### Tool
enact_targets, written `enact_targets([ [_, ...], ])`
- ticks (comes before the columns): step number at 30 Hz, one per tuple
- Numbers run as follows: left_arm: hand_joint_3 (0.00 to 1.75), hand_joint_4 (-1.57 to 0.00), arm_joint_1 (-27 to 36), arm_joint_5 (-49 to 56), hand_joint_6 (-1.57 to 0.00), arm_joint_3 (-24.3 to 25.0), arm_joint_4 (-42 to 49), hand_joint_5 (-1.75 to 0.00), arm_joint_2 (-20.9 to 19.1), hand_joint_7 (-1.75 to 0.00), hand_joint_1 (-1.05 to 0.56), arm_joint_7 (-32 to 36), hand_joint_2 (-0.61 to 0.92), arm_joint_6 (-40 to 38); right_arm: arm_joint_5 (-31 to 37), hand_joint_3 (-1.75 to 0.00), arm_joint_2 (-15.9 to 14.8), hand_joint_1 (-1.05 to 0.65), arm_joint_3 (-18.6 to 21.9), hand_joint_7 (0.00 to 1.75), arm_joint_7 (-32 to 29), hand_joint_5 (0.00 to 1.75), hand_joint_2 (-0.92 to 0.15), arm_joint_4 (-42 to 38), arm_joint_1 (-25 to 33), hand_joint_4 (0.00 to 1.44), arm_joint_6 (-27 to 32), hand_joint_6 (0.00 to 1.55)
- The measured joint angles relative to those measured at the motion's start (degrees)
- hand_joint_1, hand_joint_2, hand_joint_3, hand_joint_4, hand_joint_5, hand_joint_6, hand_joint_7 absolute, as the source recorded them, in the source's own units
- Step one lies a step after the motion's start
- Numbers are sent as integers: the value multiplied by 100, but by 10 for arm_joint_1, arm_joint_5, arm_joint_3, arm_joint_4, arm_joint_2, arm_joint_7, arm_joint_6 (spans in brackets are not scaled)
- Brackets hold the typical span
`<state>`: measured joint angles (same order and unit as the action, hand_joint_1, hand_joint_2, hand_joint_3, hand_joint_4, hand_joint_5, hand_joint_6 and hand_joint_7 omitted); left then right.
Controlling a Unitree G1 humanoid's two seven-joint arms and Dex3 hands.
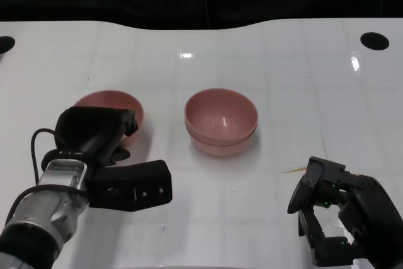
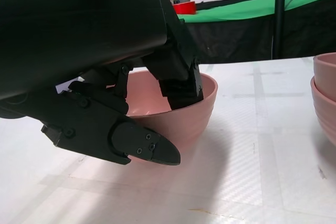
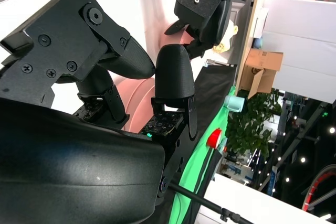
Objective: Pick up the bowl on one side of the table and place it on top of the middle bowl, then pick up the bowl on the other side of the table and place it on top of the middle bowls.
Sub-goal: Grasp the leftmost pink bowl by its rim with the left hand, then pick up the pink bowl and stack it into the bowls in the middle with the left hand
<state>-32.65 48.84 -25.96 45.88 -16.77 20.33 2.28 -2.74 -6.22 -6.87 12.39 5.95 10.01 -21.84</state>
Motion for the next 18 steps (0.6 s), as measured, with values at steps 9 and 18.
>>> enact_targets([
  [9,9,-87,0,2,-84,-2,-50,-175,-28,-99,-32,31,92,9,1,-150,1,-3,0,157,0,175,-35,1,0,88,1,76],
  [18,9,-90,0,0,-68,15,-115,-175,-63,-157,-25,31,91,5,0,-151,2,-3,0,157,-1,175,-35,1,-3,89,2,77],
])
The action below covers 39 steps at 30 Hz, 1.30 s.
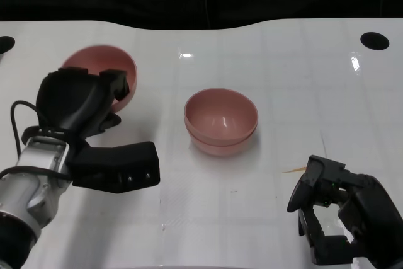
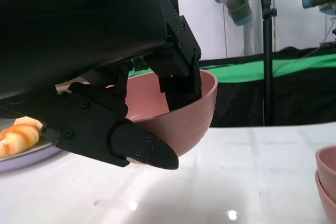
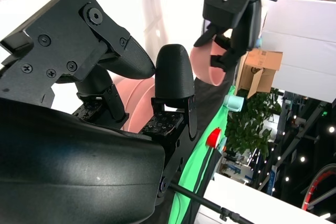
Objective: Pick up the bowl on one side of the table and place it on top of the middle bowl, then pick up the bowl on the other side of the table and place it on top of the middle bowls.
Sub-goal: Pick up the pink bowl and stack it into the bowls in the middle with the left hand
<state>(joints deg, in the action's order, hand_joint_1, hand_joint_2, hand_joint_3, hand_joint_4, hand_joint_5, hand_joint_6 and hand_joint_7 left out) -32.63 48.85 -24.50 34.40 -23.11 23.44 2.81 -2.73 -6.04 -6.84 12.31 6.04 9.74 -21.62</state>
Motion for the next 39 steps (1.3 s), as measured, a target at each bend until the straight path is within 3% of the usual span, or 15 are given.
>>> enact_targets([
  [2,7,-91,1,0,-73,2,-16,-175,-6,-142,-26,-3,89,-3,0,-152,0,-3,0,157,0,175,-35,0,-1,89,0,77],
  [6,6,-88,2,0,-75,8,-55,-175,-16,-142,-25,-22,89,-13,0,-152,0,-3,0,158,0,175,-35,0,-2,90,1,77],
  [9,5,-88,4,-1,-78,14,-87,-175,-19,-133,-25,-43,89,-18,0,-153,0,-3,0,158,0,175,-34,0,-2,91,1,77],
  [14,9,-89,4,-1,-69,15,-117,-175,-19,-165,-28,-65,91,-6,0,-154,0,-3,0,158,0,175,-34,-1,-2,91,1,77],
  [16,8,-87,3,-2,-72,15,-131,-175,-18,-155,-29,-83,90,-6,0,-154,1,-3,0,158,0,175,-34,-1,-2,91,1,77],
  [21,9,-87,3,-40,-70,21,-158,-175,1,-158,-27,-132,92,3,1,-154,4,-3,0,158,-1,175,-33,-1,-2,91,1,78],
  [24,10,-86,3,-54,-75,23,-167,-175,9,-140,-25,-162,90,5,1,-154,5,-2,0,158,-1,175,-33,-1,-2,91,1,78],
  [28,9,-84,-1,-74,-73,25,-178,-175,18,-149,-22,-197,89,8,2,-155,6,-2,0,158,-1,175,-33,-1,-2,90,1,78],
  [31,7,-83,-4,-86,-82,25,-182,-175,26,-126,-23,-224,87,13,5,-155,7,-2,0,159,-2,175,-33,-1,-2,90,1,78],
  [33,7,-84,-11,-88,-85,24,-182,-175,31,-120,-23,-238,87,17,8,-155,7,-2,0,159,-2,175,-32,-1,-2,90,1,78],
  [35,4,-86,-20,-91,-92,23,-182,-175,35,-89,-27,-246,87,22,9,-155,8,-2,0,158,-2,175,-32,-1,-2,91,1,78],
  [36,2,-86,-24,-92,-98,23,-182,-175,38,-65,-29,-248,86,26,9,-155,8,-2,0,158,-2,175,-32,-1,-2,91,2,78],
  [37,2,-87,-26,-92,-101,23,-182,-175,42,-55,-30,-251,86,28,9,-155,9,-2,-1,158,-2,175,-32,-1,-2,91,2,78],
  [39,3,-84,-30,-93,-84,20,-182,-175,50,-106,-29,-259,90,30,9,-155,10,-2,-1,158,-2,175,-32,-1,-2,91,2,78],
])
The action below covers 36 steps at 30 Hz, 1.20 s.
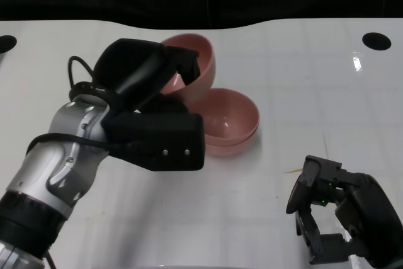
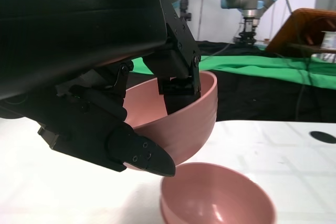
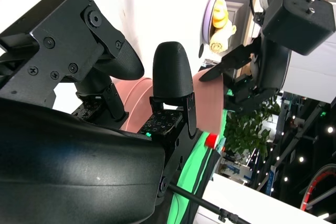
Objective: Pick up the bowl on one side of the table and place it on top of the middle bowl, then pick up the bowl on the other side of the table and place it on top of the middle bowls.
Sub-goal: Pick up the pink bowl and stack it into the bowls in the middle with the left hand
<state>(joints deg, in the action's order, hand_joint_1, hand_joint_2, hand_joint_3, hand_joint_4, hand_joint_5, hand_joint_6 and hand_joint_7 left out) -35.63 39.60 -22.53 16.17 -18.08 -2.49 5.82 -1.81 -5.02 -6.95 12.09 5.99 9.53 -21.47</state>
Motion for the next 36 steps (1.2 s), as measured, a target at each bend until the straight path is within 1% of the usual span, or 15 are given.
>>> enact_targets([
  [1,6,-84,-2,0,-75,-2,1,-175,3,-146,-26,-4,91,1,0,-155,0,-3,0,158,0,175,-32,0,0,91,0,78],
  [2,7,-85,-5,0,-72,-5,3,-175,5,-160,-25,-7,91,4,0,-155,0,-3,0,158,0,175,-32,0,0,91,0,78],
  [7,12,-80,-25,2,-79,-20,25,-175,18,-132,-25,-7,90,25,2,-155,1,-2,-1,158,0,175,-32,0,0,91,10,78],
  [8,14,-79,-28,2,-84,-22,28,-175,20,-110,-26,-9,90,25,2,-155,1,-2,-1,158,0,175,-33,1,0,91,11,78],
  [9,15,-79,-31,2,-87,-24,30,-175,23,-101,-27,-14,90,25,2,-155,1,-2,-1,158,0,175,-33,2,1,91,12,78],
  [11,24,-83,-36,2,-81,-29,33,-175,27,-131,-25,-20,86,25,2,-154,1,-2,-1,158,0,175,-33,4,1,90,16,77],
  [12,30,-82,-39,4,-80,-33,35,-175,30,-134,-25,-23,84,25,2,-154,1,-2,-1,158,0,175,-33,4,2,90,17,77],
  [13,30,-81,-40,6,-83,-38,37,-174,32,-109,-27,-25,82,25,2,-154,1,-1,-2,158,0,175,-33,4,2,90,17,77],
  [15,26,-80,-42,12,-91,-48,48,-174,40,-82,-29,-31,82,25,2,-154,1,-1,-2,158,0,175,-34,4,2,90,18,77],
  [24,29,-81,-55,21,-87,-62,97,-175,56,-85,-30,-34,83,37,2,-153,2,0,-2,158,0,175,-34,6,3,89,22,77],
  [27,22,-81,-61,31,-87,-70,113,-175,58,-78,-35,-34,82,41,3,-153,2,0,-2,158,0,175,-34,7,4,89,26,77],
  [31,10,-82,-65,55,-87,-90,152,-175,60,-83,-39,-14,89,57,3,-153,2,0,-3,158,0,175,-34,8,4,89,27,77],
  [33,5,-81,-65,58,-93,-94,165,-173,63,-63,-39,-4,91,62,3,-153,2,0,-2,158,0,175,-34,8,4,89,27,77],
  [35,10,-73,-66,57,-90,-94,176,-142,68,-48,-37,1,92,63,3,-153,2,0,-2,158,0,175,-34,8,4,89,27,77],
  [36,17,-69,-67,57,-85,-94,182,-110,70,-35,-36,2,92,63,3,-153,2,0,-2,158,0,175,-34,8,4,89,27,77],
])
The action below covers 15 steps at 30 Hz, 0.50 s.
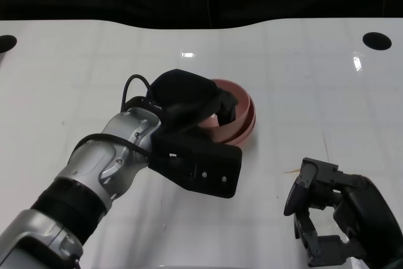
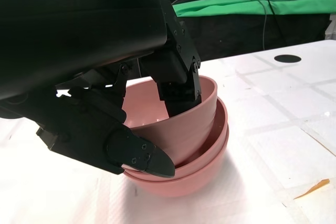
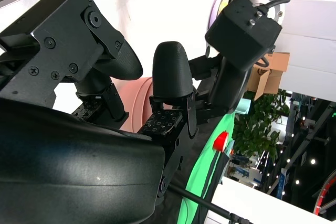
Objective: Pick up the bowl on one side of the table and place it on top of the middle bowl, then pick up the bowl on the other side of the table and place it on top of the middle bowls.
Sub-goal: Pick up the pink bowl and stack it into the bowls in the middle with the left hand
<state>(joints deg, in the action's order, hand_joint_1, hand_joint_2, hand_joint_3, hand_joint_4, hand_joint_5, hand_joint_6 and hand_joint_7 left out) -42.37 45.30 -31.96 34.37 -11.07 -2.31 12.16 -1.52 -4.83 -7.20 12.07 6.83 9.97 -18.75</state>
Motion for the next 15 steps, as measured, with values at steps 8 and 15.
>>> enact_targets([
  [8,25,-34,-6,14,-39,-20,10,-30,1,0,-49,-3,92,-3,1,-154,0,-1,0,158,-1,175,-34,0,1,89,0,77],
  [15,27,-19,-6,24,-30,-25,10,-26,0,0,-60,10,92,3,1,-153,0,-1,0,158,-1,175,-34,0,1,89,0,78],
])
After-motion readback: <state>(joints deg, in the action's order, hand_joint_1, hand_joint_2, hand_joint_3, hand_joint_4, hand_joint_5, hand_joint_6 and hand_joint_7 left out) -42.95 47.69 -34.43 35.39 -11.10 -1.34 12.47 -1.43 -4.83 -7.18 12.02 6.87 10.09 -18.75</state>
